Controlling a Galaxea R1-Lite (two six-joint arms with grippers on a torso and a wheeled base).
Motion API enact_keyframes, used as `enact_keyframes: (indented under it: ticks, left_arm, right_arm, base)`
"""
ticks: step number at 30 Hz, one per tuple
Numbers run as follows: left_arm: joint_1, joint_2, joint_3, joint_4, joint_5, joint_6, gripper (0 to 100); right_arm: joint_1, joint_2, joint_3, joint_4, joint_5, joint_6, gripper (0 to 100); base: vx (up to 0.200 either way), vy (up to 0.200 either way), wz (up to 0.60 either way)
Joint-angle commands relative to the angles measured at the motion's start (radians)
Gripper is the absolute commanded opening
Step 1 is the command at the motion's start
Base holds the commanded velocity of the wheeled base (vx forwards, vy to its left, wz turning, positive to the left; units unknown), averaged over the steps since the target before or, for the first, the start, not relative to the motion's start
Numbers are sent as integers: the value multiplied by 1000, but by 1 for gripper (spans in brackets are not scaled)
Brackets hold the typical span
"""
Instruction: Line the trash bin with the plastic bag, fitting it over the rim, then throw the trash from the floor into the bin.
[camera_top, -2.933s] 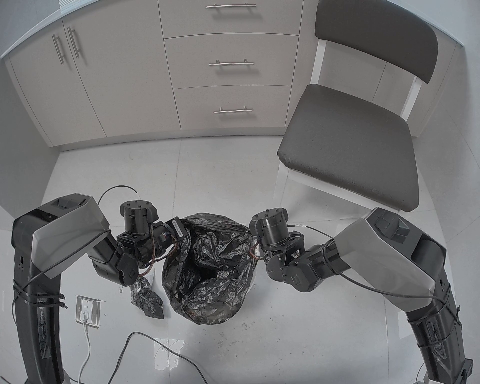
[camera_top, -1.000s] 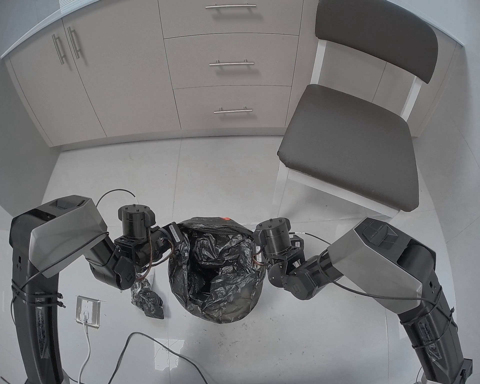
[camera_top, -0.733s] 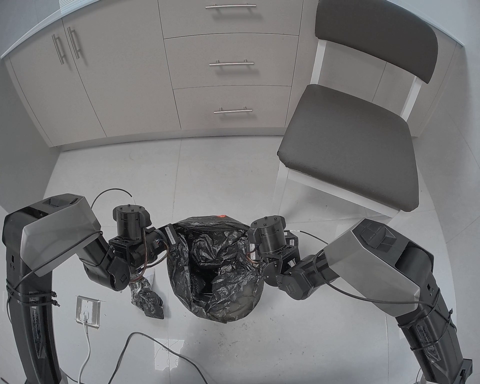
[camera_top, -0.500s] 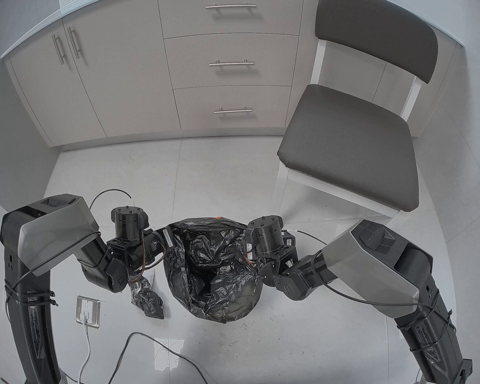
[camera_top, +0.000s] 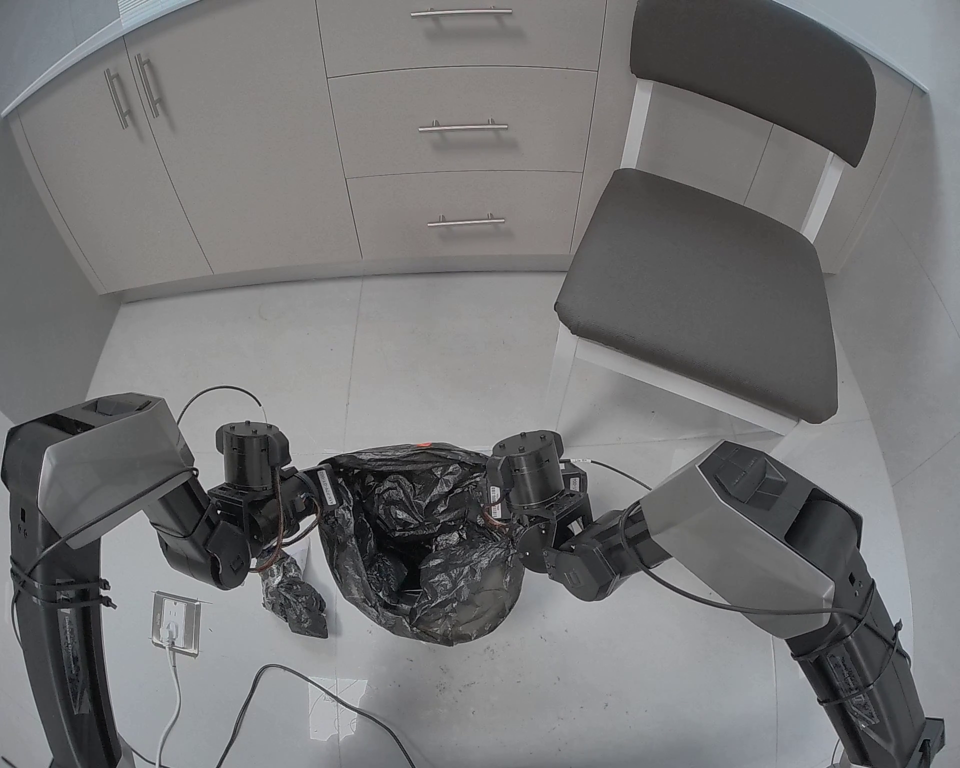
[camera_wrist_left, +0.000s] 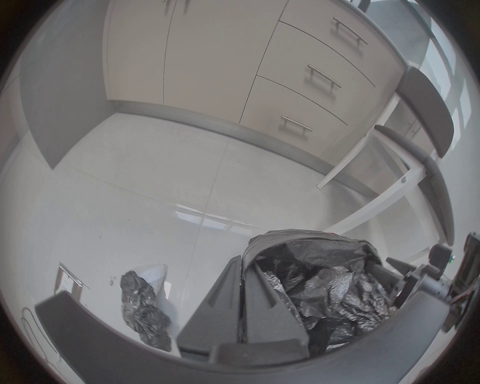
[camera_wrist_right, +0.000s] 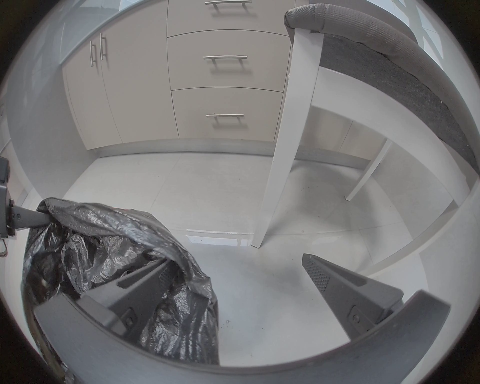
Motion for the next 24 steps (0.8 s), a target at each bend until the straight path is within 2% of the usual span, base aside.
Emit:
enact_keyframes:
  ticks: [1,13,24]
  left_arm:
    - [23,33,-2,-8,12,32,0]
    - [25,62,-5,-13,13,36,0]
    - [23,128,-102,-13,15,36,0]
  right_arm:
    - [2,7,-1,-1,0,0,100]
    - [5,15,-13,1,0,0,100]
    - [5,21,-15,-2,0,-1,100]
  base:
    - [0,0,0]
    - [0,0,0]
    - [0,0,0]
